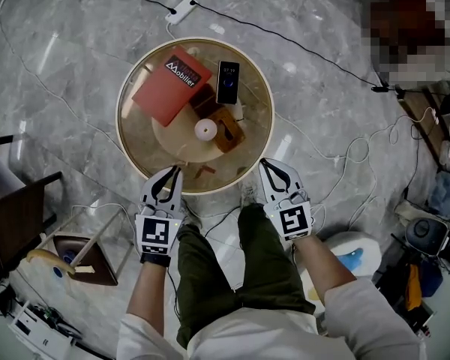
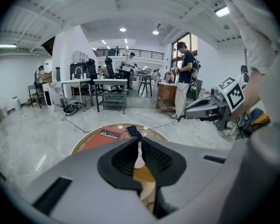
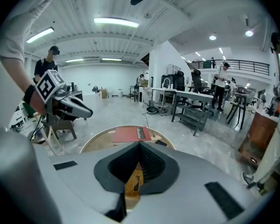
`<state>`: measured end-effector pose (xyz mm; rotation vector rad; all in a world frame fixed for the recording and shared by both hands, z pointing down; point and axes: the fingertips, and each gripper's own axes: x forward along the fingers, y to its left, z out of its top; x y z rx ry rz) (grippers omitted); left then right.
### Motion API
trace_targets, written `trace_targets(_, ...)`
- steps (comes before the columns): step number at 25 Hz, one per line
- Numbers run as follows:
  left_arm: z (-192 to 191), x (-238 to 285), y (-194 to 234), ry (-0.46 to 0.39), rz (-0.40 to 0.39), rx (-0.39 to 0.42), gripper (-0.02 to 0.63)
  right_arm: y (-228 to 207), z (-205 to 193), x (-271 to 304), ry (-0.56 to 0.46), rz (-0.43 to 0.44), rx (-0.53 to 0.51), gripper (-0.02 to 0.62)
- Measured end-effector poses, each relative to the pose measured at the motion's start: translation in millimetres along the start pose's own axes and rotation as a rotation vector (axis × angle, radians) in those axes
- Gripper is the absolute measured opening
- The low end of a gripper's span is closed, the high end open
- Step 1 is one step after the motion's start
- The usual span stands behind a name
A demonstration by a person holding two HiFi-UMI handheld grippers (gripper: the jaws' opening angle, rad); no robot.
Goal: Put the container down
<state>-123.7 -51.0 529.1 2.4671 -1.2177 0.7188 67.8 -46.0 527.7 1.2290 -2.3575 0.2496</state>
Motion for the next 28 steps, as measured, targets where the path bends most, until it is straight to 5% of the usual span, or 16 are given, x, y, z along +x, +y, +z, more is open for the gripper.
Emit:
trace_targets(9,6,-28,-7,-0.008,0.033,-0.016,0.031,6,4,-35,0.086,-0.014,0.057,0.021)
trace_targets(15,6,-32,-3,-0.007,0.037,-0.019,0.031,8,12,-29,0.015,-0.011,0.02,0.021)
trace_targets(28,7,-28,-6,-0.011,0.031,-0.013,0.031,11,7,-27,0.028,-0.006,0.018,0.021)
